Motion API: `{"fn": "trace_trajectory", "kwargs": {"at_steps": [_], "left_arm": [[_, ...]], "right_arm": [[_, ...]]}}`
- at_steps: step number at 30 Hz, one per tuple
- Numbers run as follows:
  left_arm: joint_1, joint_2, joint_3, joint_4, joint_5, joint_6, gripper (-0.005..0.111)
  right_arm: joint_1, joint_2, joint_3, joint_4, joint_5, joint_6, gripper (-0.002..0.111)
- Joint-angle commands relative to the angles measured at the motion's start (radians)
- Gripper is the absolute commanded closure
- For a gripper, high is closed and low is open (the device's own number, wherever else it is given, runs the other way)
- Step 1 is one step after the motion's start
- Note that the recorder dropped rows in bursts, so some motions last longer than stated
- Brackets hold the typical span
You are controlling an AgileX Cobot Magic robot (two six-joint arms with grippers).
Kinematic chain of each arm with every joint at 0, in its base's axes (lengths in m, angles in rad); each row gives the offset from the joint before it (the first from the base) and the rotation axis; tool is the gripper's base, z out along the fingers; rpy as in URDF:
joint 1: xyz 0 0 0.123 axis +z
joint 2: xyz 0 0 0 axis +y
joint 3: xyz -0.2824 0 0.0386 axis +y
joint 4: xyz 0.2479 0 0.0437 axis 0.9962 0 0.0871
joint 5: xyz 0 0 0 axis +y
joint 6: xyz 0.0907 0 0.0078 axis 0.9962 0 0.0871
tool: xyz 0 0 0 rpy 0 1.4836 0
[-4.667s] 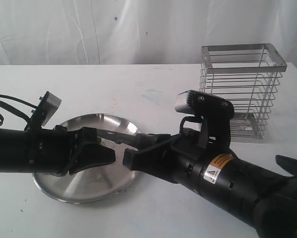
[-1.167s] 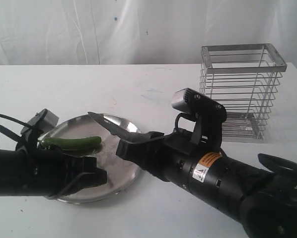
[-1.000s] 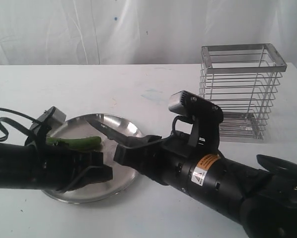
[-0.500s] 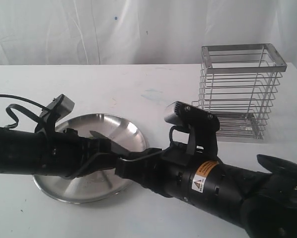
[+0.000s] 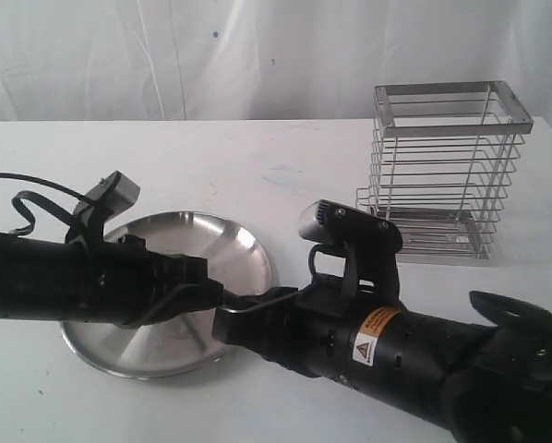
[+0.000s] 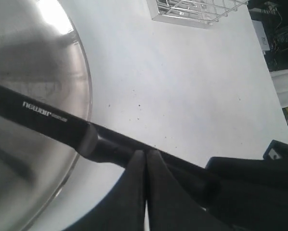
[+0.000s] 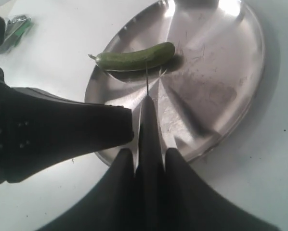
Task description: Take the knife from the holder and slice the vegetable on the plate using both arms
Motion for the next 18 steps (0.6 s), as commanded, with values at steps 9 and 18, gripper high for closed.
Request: {"fn": "trace_trajectory", "kwargs": {"at_steps": [9,18], "left_arm": [[0.004,-0.235,-0.064,-0.021,-0.431,0.210,0.107],[0.004,-0.343,-0.020,-0.021,-0.543,0.310,0.107]], "right_arm": [[-0.001,0.153,-0.005,0.103,-0.296,0.129,0.108],[-0.001,0.238,-0.005,-0.021,-0.299,0.240,0.108]]}}
